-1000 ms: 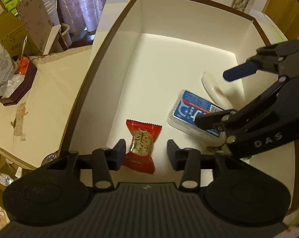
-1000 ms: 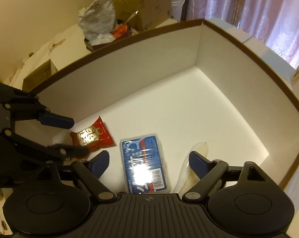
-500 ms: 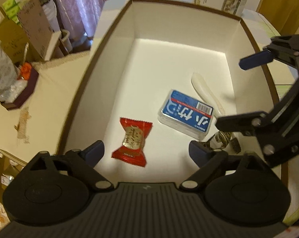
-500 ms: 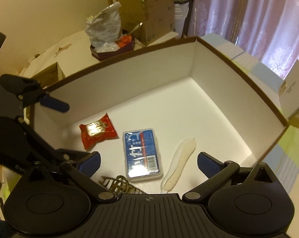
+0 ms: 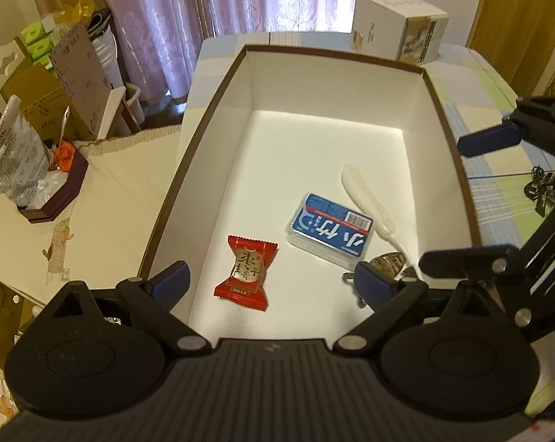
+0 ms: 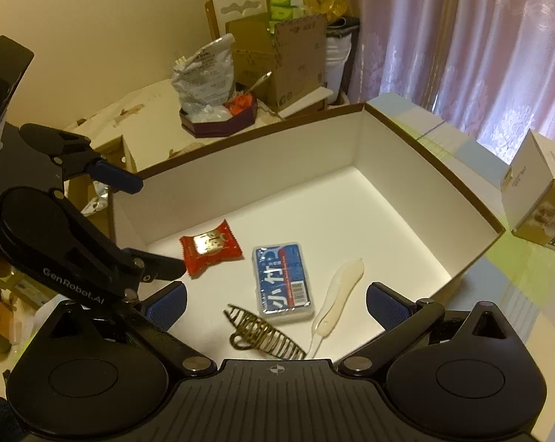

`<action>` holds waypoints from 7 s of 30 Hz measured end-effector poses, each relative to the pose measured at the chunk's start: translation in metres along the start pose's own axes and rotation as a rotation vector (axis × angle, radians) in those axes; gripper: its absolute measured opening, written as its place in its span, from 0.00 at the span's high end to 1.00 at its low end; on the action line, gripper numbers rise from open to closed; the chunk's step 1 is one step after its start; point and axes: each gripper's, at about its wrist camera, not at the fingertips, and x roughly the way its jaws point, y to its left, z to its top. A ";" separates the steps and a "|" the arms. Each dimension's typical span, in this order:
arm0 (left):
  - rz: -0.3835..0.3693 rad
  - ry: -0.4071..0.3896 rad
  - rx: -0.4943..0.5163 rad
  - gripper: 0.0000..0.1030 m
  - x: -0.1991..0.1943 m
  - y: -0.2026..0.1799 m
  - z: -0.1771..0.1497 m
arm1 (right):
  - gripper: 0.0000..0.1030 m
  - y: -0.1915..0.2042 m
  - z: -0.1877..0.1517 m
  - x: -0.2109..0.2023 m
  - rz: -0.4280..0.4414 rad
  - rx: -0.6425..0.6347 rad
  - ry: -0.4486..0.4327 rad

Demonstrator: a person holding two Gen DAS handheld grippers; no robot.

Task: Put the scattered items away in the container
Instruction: 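Open both grippers to drop the packet and case into the box, then move both tools back toward the remaining items on the table, then grasp the cotton swab pack with the left gripper while the right grasps the white claw clip, then carry the swab pack and claw clip over the box with both grippers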

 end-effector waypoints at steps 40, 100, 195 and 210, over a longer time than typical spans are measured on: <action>0.051 0.003 -0.073 0.06 -0.065 -0.098 -0.051 | 0.02 -0.001 -0.092 -0.095 0.108 -0.045 -0.050; -0.350 0.042 0.318 0.12 0.069 -0.401 -0.001 | 0.13 -0.234 -0.341 -0.192 -0.278 0.356 0.031; -0.136 -0.168 0.116 0.79 -0.047 -0.052 -0.001 | 0.63 -0.012 -0.048 -0.077 0.062 0.209 -0.173; -0.160 -0.056 0.097 0.79 0.058 0.016 0.057 | 0.63 -0.052 0.027 0.044 -0.040 0.273 -0.041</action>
